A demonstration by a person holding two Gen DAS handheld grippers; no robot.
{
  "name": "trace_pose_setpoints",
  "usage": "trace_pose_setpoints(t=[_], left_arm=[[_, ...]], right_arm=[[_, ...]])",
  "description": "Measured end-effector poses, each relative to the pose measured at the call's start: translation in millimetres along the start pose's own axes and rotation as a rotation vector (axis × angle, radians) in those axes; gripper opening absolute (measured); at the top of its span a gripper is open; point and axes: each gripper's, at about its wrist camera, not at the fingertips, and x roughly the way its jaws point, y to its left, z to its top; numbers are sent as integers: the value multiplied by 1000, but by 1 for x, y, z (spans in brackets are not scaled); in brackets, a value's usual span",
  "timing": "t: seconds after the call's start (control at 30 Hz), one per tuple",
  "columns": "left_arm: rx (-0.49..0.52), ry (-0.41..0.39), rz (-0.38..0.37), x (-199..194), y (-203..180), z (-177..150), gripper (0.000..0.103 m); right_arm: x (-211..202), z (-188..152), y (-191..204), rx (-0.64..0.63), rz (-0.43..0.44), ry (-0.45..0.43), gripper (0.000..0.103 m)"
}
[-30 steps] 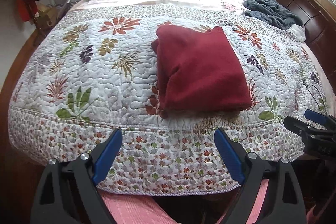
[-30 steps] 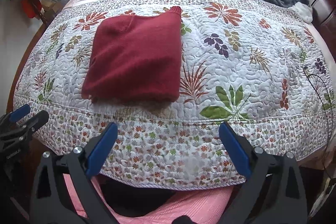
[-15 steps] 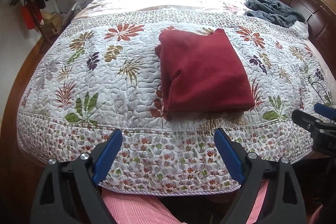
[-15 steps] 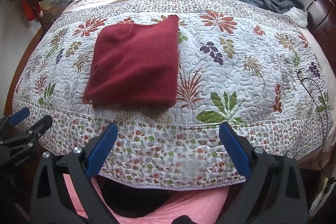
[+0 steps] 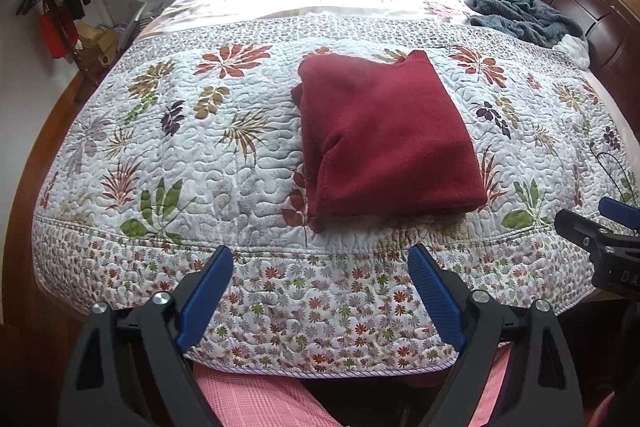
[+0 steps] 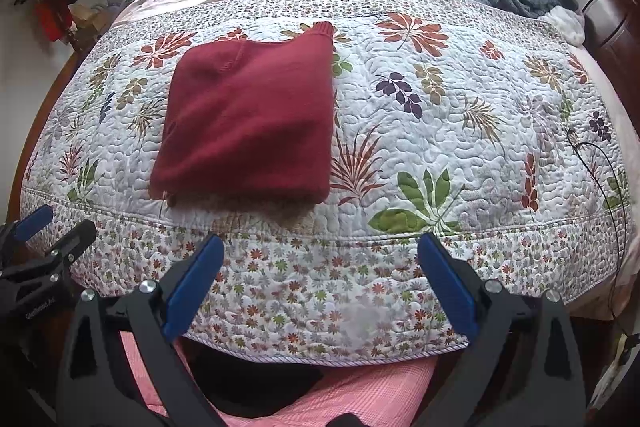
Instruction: Fold small clothes
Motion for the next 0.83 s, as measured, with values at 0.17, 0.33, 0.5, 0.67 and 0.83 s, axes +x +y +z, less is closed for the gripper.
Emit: trace_pose_setpoints(t=[0.17,0.33,0.5,0.67,0.83], left_arm=[[-1,4,2,2,0,0,89],[-3,6,1,5,1,-1,89],[-5,6,0,6,2,-1,89],[-2,-1,8,7,2,-1,89],[-2,-5,10,7,2,0,89]], right_arm=[[5,1,-2,9,0,9,97],[7,1,-2,4,-26,5,97],[8,1,-1,-3,-37,4,97],[8,2,-1,3,-33,6,97],[9,2,-4,18,-31,10,97]])
